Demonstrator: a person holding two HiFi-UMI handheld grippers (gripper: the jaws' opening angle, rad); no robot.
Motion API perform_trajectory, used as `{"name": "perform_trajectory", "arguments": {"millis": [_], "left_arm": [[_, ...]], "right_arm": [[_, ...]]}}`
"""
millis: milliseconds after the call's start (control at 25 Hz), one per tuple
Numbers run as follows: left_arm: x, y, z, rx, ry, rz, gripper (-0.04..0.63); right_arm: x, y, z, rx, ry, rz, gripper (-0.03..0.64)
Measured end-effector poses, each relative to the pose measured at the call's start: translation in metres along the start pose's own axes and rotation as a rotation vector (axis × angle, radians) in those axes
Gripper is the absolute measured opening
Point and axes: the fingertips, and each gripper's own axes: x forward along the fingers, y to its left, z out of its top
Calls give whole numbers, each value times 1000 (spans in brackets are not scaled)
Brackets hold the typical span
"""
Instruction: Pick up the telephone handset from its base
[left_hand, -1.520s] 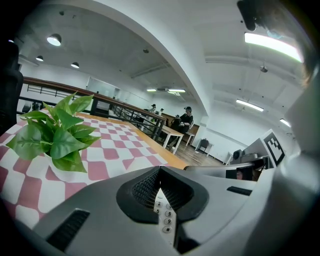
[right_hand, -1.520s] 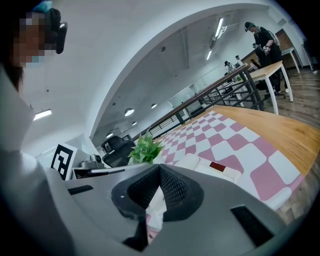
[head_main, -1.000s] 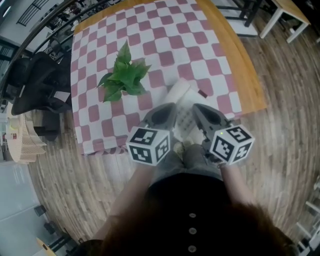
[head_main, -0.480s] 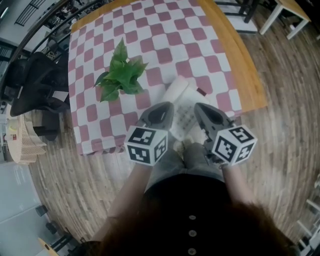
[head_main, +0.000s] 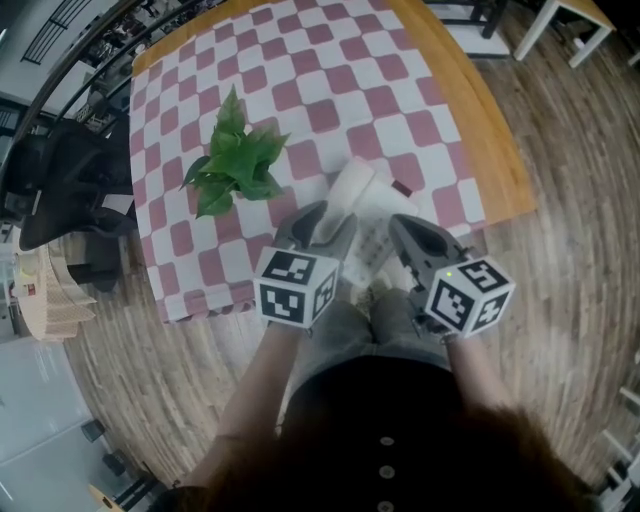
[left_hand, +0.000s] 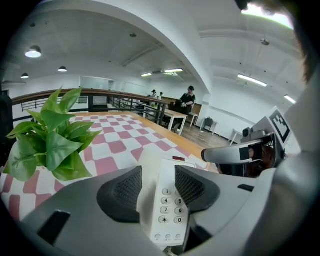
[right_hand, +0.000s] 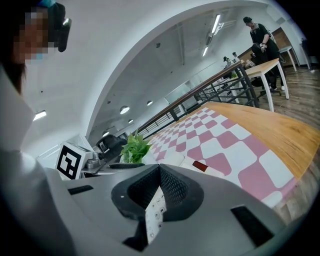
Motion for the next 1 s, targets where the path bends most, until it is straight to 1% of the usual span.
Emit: {"name": "perform_trajectory", "arguments": {"millis": [80,240,360,440,560,720,880,1000], "left_arm": [[4,2,-2,6,13,-4,224],[10,7,-4,44,26,-3,232],[15,13,-10,91,57,3,247],[18,17,-12,110,77,5,257],[23,19,-18,121,123,-2,279],[29,21,-29,121,194,-17,286],[34,24,-30,124,219,-25,285],[38,23,-32,150,230,-23,284]], "right_arm": [[1,-3,-2,9,3,-6,11],[4,-7,-5,24,8,-11,11],[7,-9,-7,35,14,-17,11],[9,-11,-8,42,15,-19,11],[12,-14,-9,54,16,-25,11],[12,-14,-9,60,15,-29,11],[11,-16,-7,67,1,-35,11],[8,-22,-11,100,0,-43,11]]}}
